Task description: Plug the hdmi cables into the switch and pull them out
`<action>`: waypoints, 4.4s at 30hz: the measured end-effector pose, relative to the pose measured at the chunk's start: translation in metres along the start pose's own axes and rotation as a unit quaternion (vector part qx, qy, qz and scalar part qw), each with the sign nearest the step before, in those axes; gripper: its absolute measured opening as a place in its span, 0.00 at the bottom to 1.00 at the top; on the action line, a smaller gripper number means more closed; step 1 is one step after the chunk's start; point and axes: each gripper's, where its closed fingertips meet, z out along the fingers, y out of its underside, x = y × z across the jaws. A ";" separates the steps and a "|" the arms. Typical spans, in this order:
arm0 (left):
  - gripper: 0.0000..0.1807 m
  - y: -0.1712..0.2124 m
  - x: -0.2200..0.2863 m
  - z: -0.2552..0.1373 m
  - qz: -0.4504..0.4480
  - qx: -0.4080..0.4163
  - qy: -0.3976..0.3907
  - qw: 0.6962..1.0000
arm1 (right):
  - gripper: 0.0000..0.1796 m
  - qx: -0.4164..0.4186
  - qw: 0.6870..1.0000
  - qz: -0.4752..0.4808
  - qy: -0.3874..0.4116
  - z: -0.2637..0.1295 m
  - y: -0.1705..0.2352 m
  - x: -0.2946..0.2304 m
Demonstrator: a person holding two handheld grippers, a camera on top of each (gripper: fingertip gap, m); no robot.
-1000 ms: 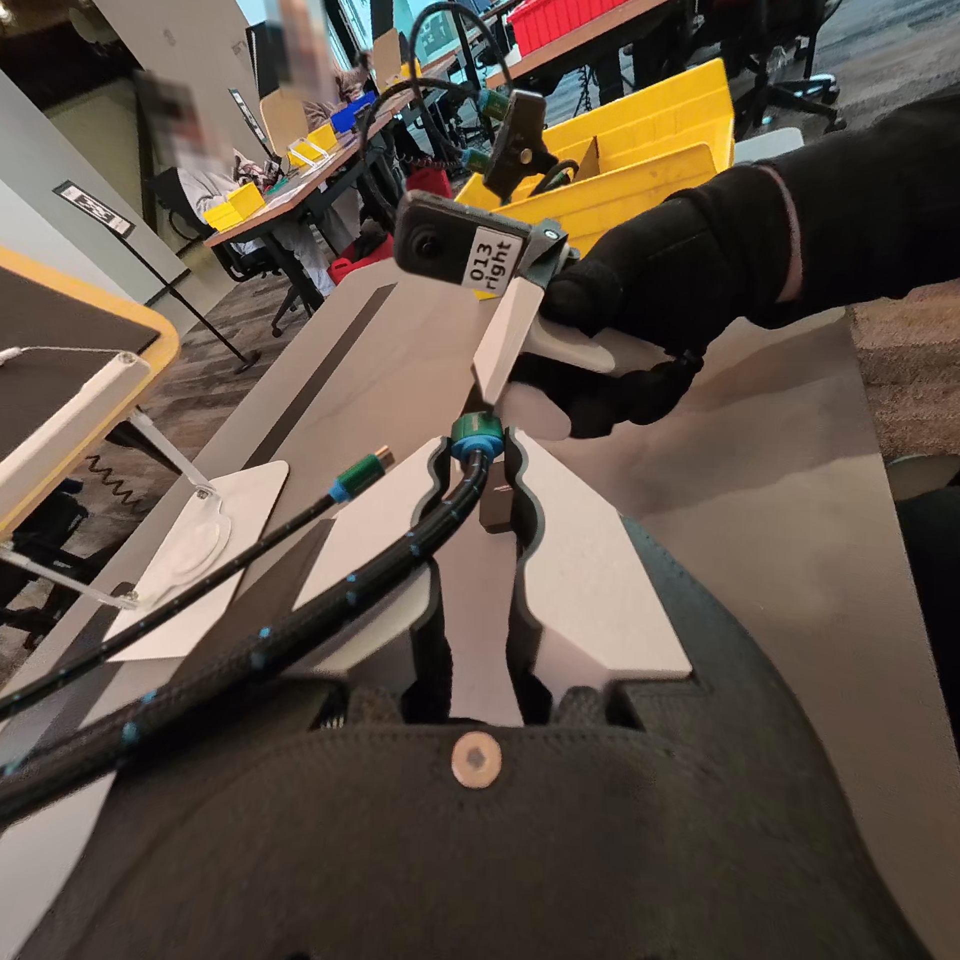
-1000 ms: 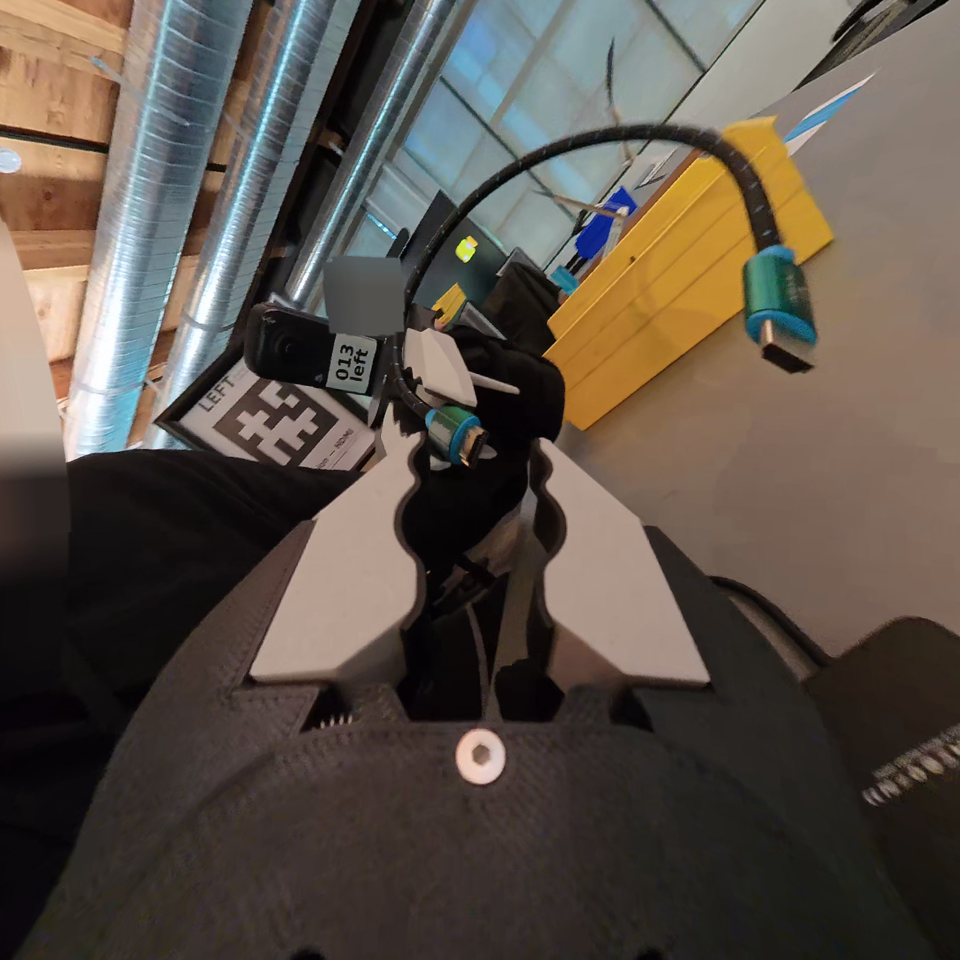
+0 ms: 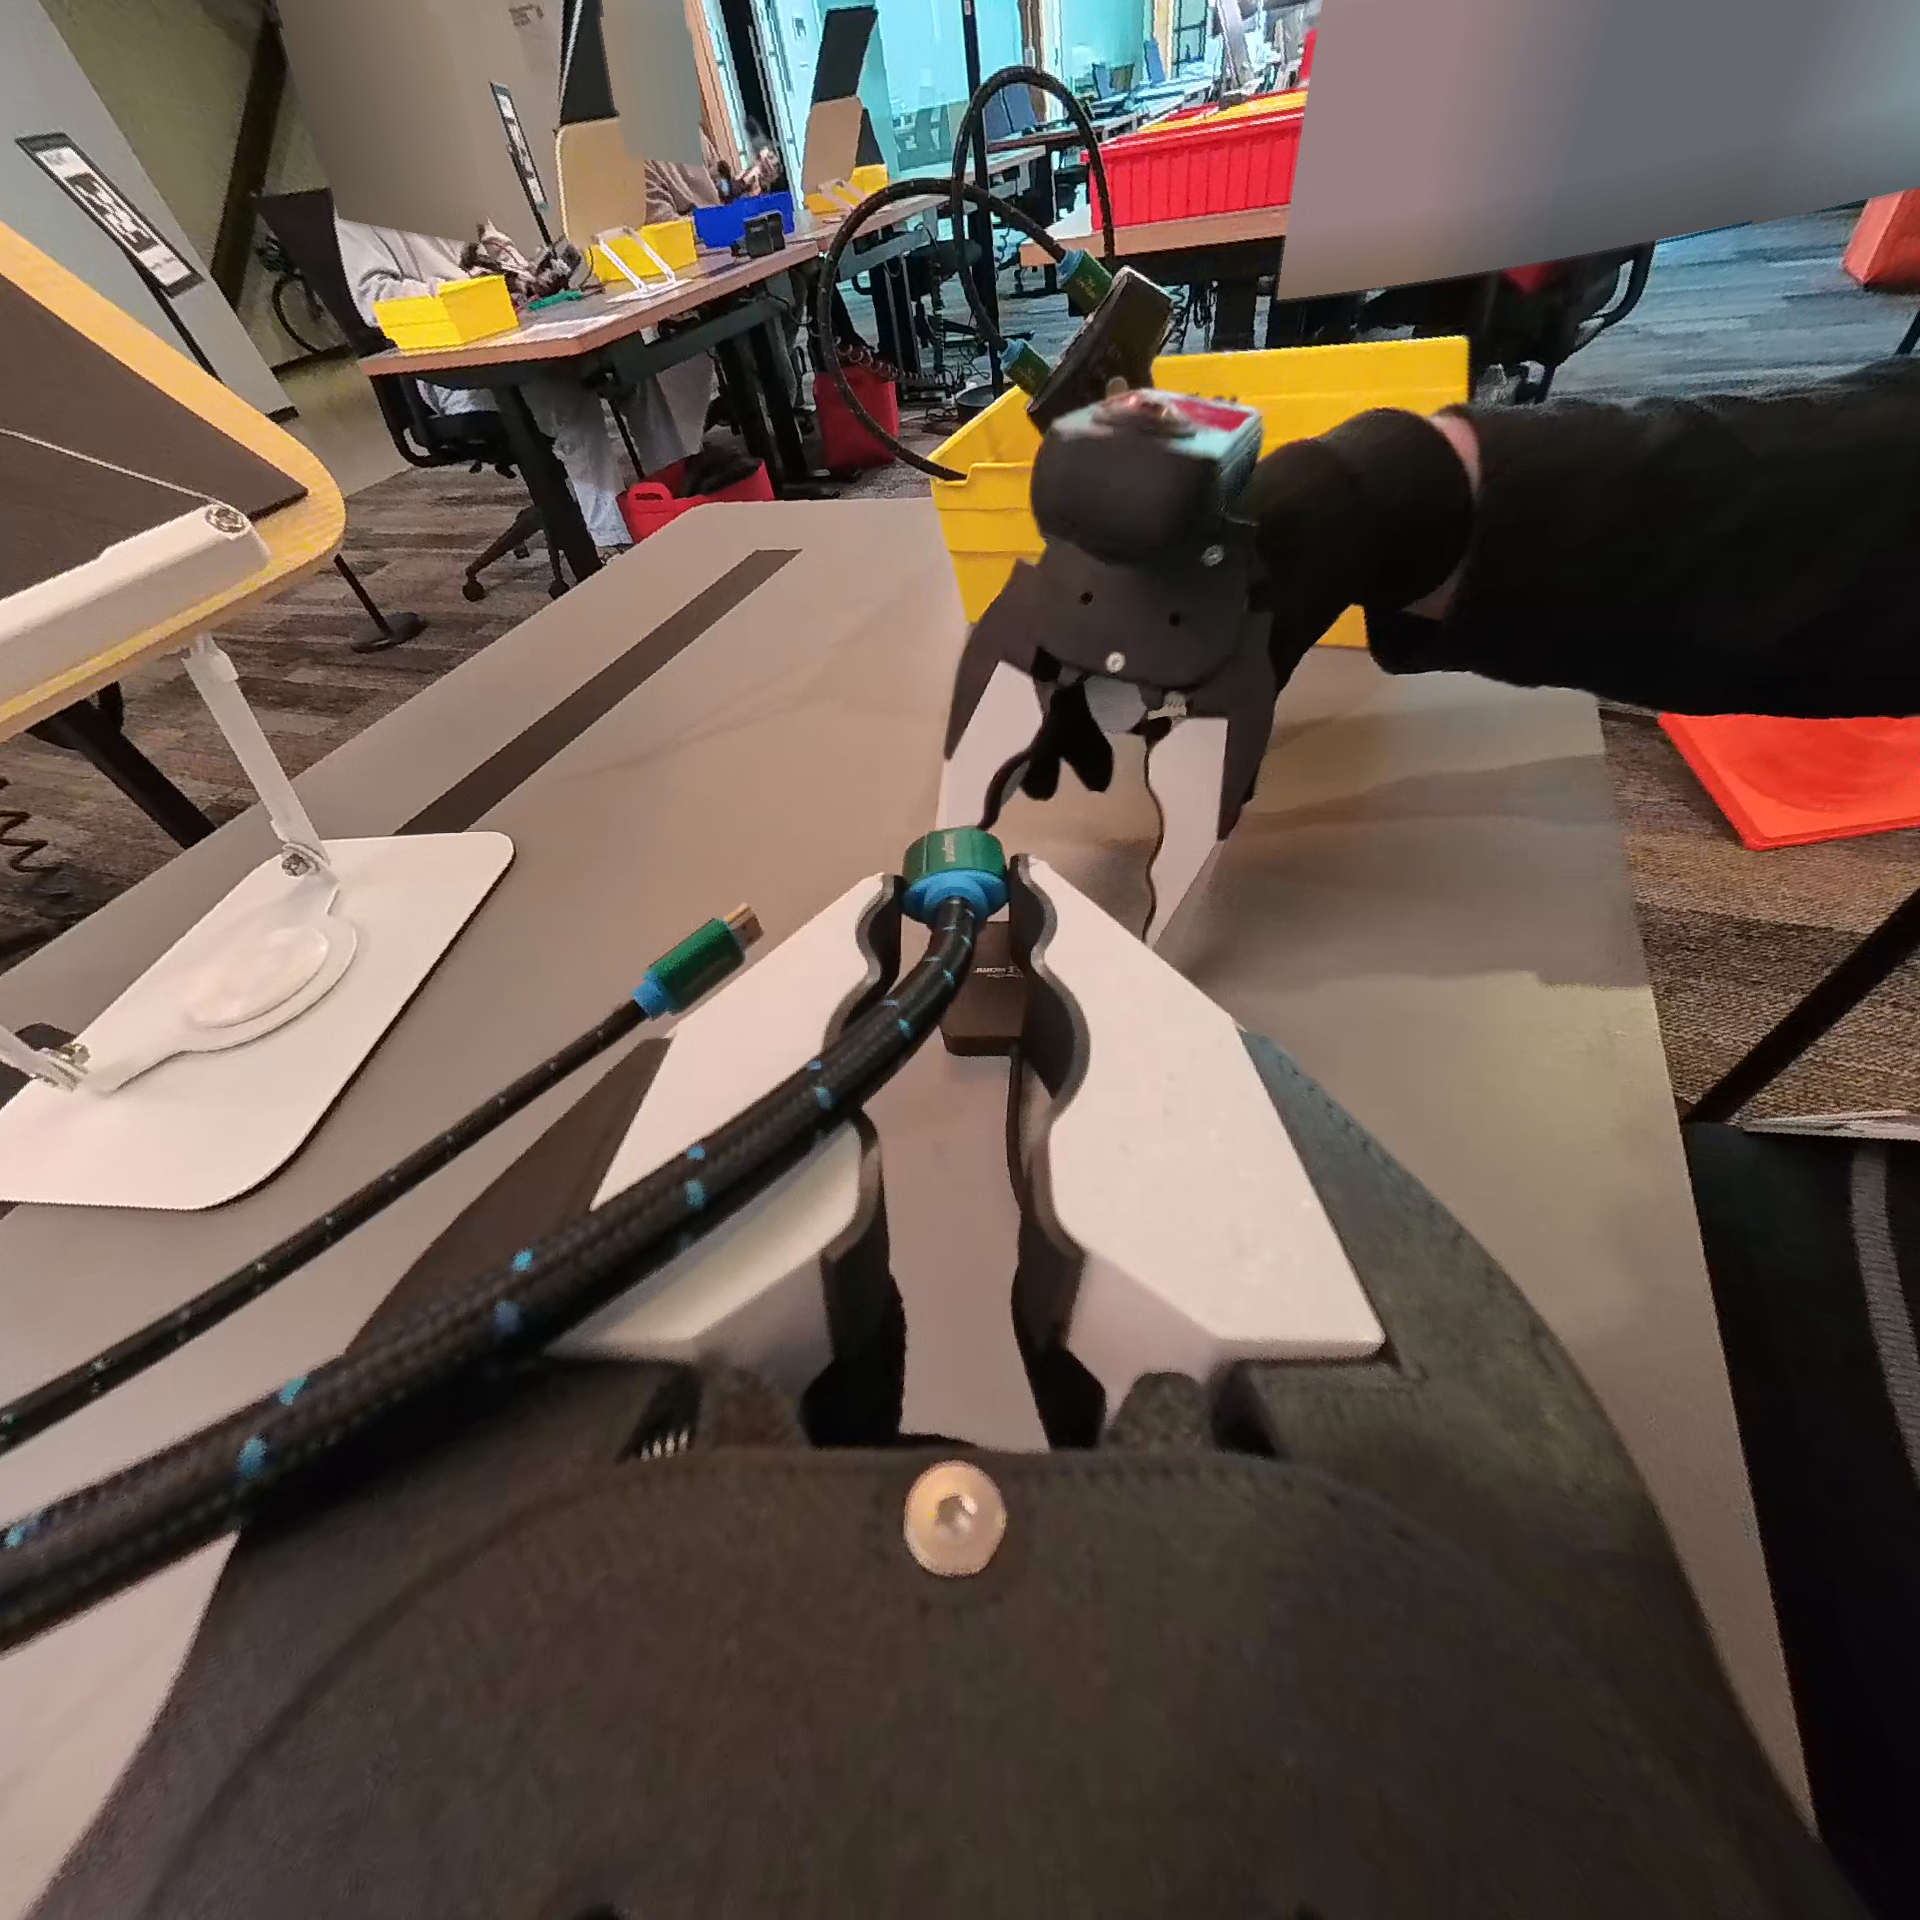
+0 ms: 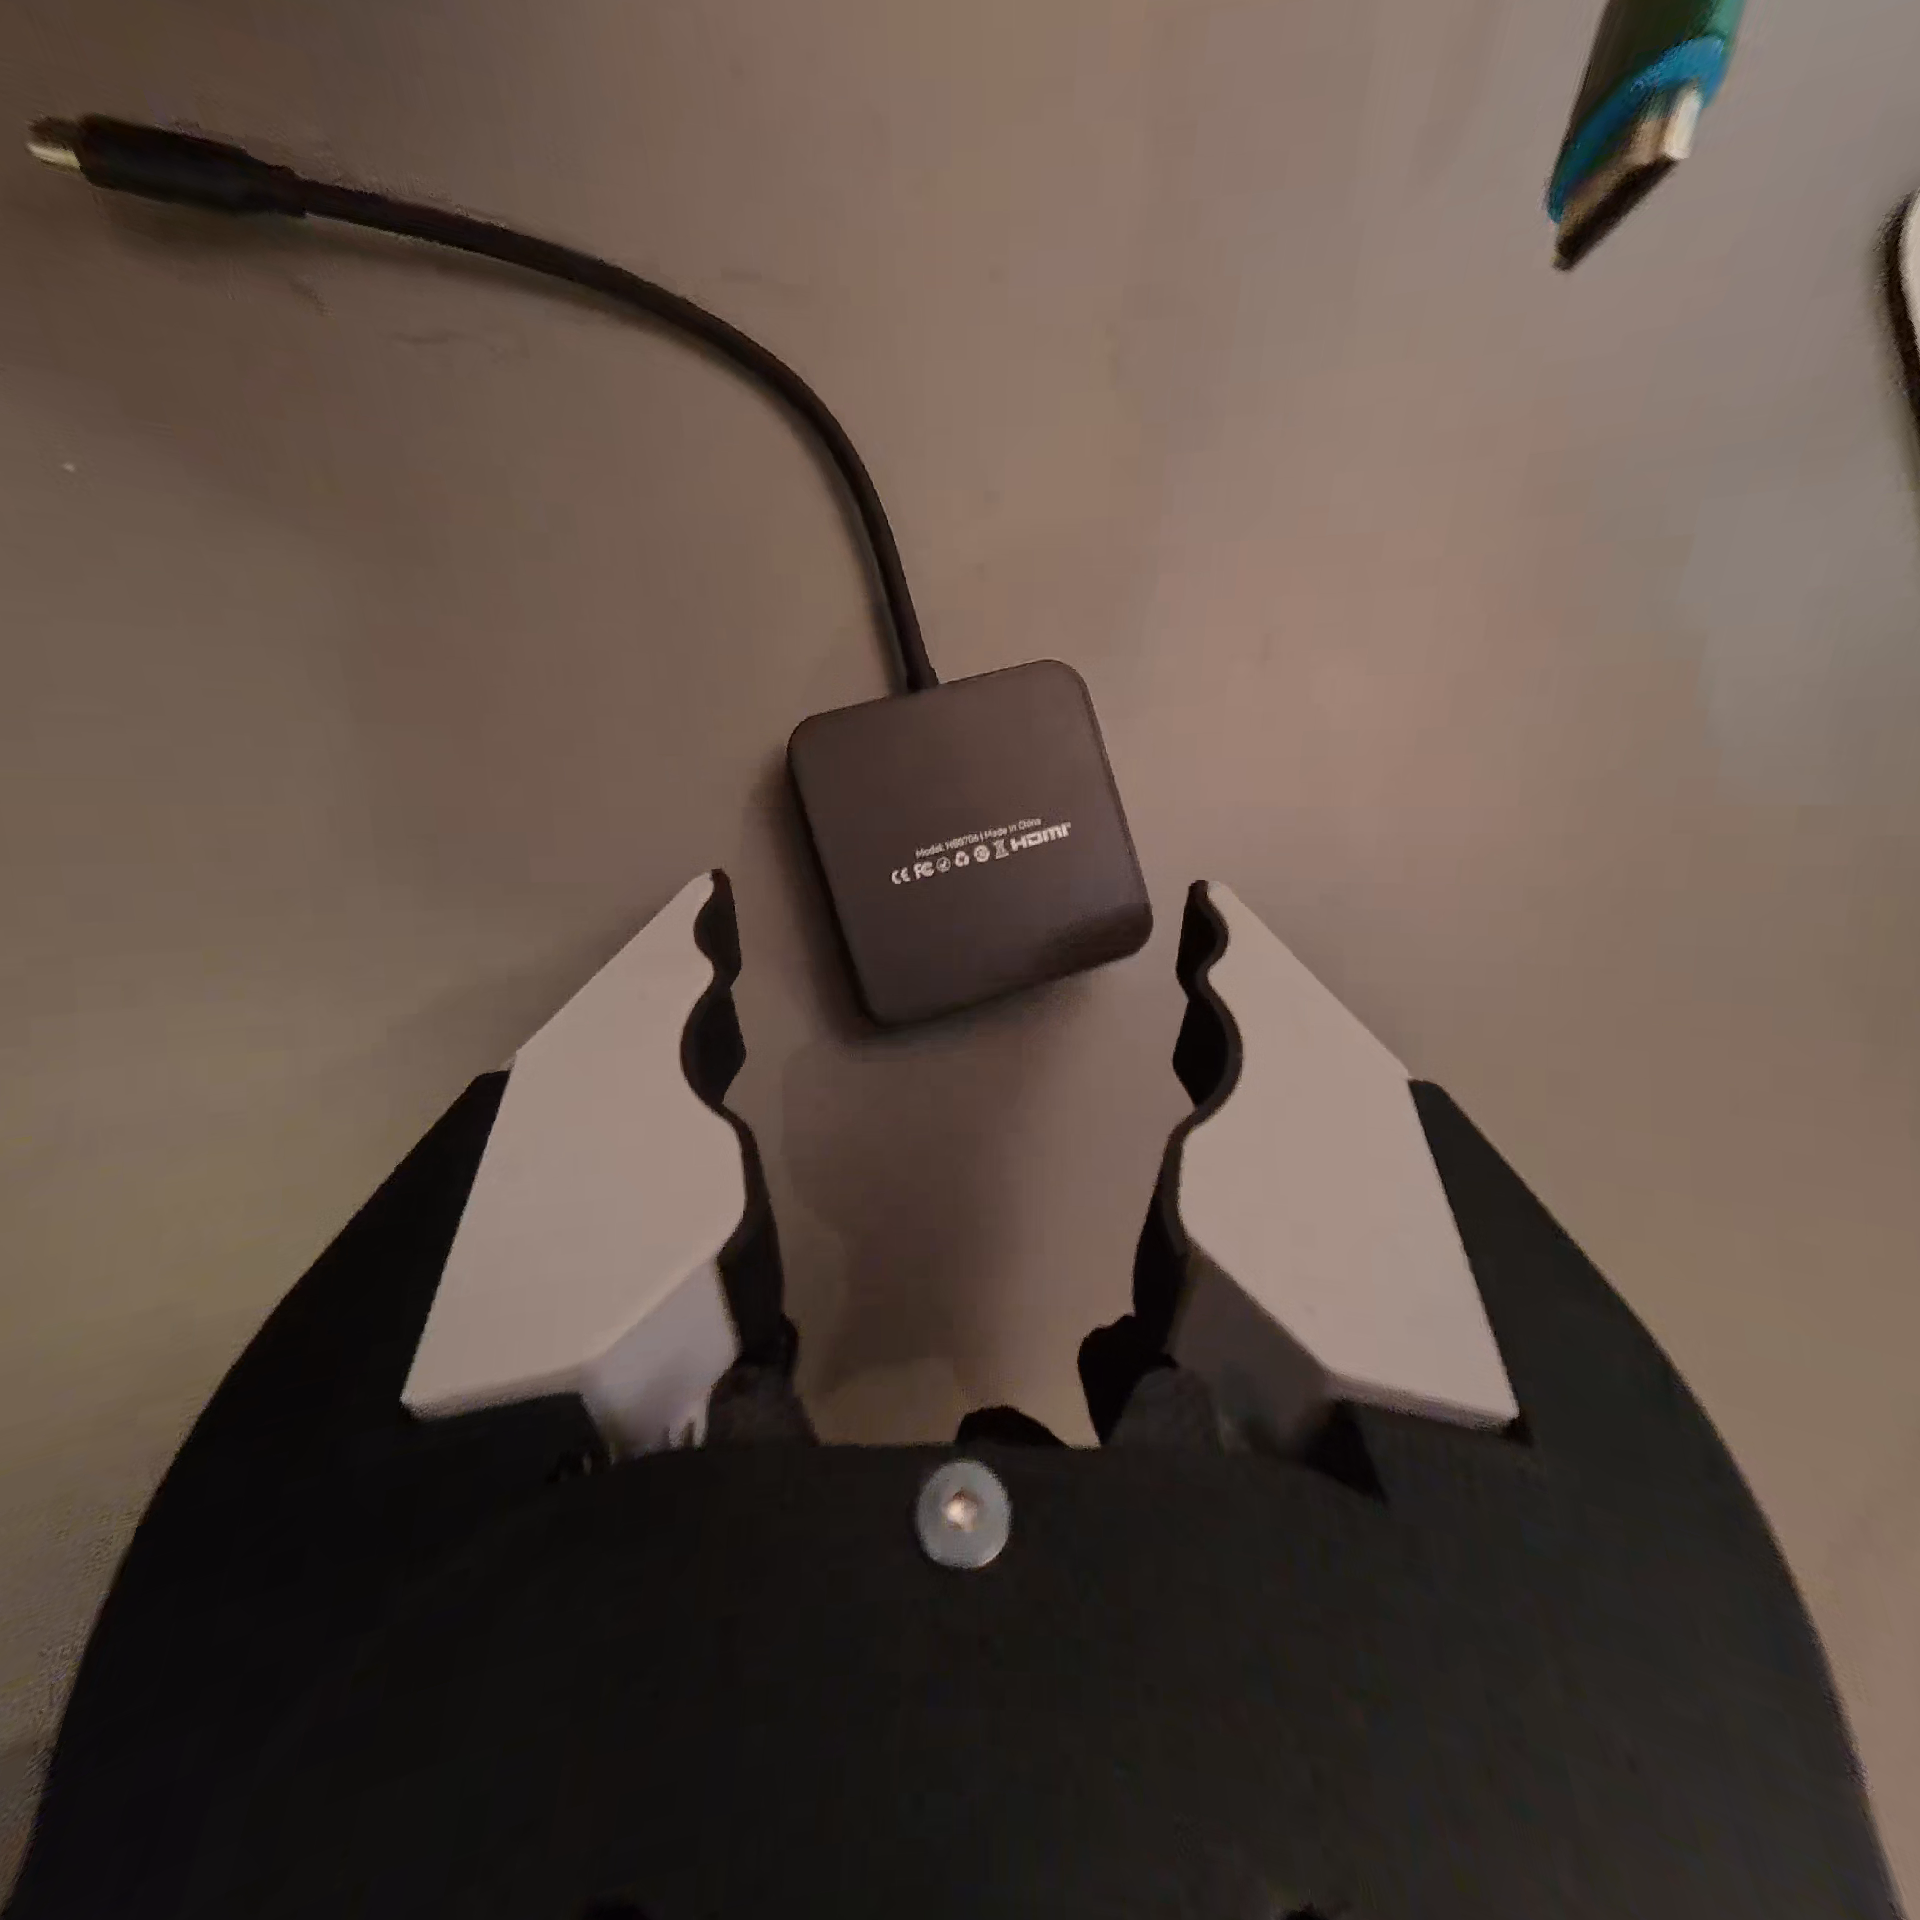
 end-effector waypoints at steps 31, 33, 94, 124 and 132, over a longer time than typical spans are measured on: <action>0.10 -0.004 -0.008 -0.008 0.006 -0.002 -0.009 1.000 | 0.36 -0.028 0.989 0.141 -0.043 0.014 -0.007 -0.013; 0.10 -0.002 -0.009 -0.009 0.004 -0.002 -0.010 1.000 | 0.35 -0.014 0.987 0.148 -0.057 0.014 -0.010 -0.017; 0.10 0.014 -0.014 -0.006 -0.014 -0.012 0.003 1.000 | 0.35 0.070 0.980 0.006 -0.185 0.005 -0.039 -0.011; 0.10 0.009 -0.013 -0.010 -0.005 -0.011 0.001 1.000 | 0.35 -0.151 0.954 -0.178 -0.185 0.021 -0.020 -0.038; 0.10 0.012 -0.014 -0.008 -0.006 -0.014 0.002 1.000 | 0.35 -0.073 0.972 -0.118 -0.190 0.001 -0.034 -0.031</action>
